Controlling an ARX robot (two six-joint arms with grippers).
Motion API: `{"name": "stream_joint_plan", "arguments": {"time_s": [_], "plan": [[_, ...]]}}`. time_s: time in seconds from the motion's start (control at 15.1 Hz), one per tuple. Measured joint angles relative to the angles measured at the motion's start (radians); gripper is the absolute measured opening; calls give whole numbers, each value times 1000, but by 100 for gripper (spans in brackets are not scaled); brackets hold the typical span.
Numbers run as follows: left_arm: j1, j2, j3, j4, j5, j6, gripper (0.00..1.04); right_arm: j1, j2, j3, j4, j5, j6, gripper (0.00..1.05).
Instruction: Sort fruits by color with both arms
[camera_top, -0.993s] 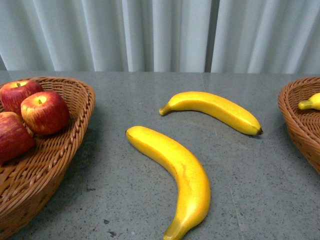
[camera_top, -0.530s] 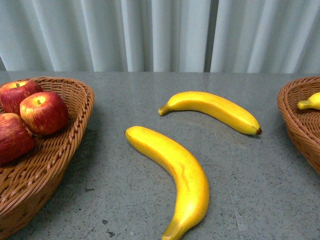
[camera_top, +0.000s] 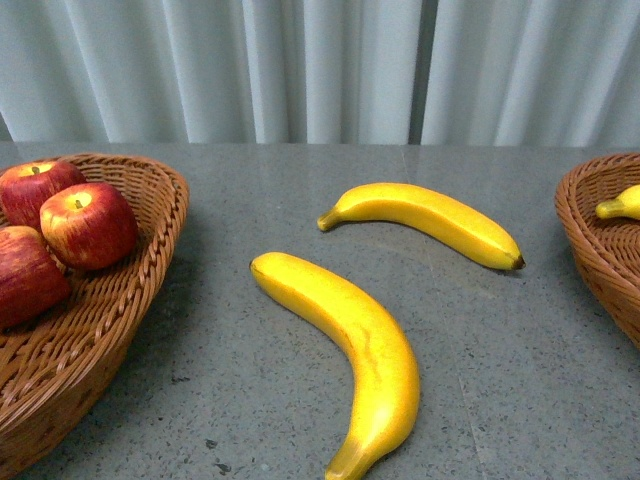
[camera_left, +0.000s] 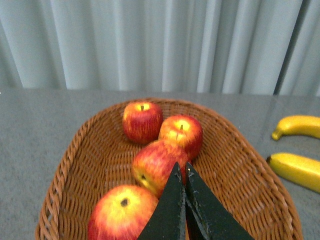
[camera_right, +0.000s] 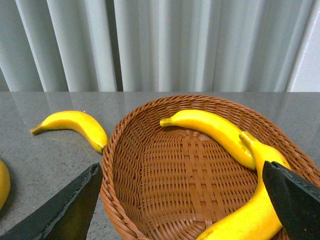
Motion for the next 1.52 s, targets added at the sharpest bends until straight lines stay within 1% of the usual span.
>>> {"name": "stream_joint_plan", "arguments": {"time_s": [0.13,0.2,0.26,0.33,0.4,0.6,0.66,0.79,0.86,0.99,1.13,1.19,1.32,1.39,1.46,1.52], "plan": [[0,-29,0,-21,0,0,1,0,0,0,0,0,0,98],[0,-61,1,-64,0,0,1,0,0,0,0,0,0,98],[0,-161,0,-208,1,0,1,0,0,0,0,0,0,98],[0,-195,4,-183,-2,0,1,0,0,0,0,-1,0,98],[0,-195,0,-204,0,1,1,0,0,0,1,0,0,98],[0,-196,0,-201,0,1,1,0,0,0,1,0,0,98],[0,-196,0,-201,0,0,7,0,0,0,0,0,0,98],[0,-196,0,-201,0,0,35,0,0,0,0,0,0,98],[0,-196,0,-201,0,0,50,0,0,0,0,0,0,98],[0,-196,0,-201,0,0,75,0,0,0,0,0,0,98],[0,-196,0,-201,0,0,86,0,0,0,0,0,0,98],[0,-196,0,-201,0,0,98,0,0,0,0,0,0,98],[0,-196,0,-201,0,3,98,0,0,0,0,0,0,98],[0,-196,0,-201,-1,3,98,-47,78,50,-134,-124,61,98],[0,-196,0,-200,0,3,98,-58,258,107,-68,-187,142,98],[0,-196,0,-201,1,3,98,-21,392,170,64,-193,175,98]]}}
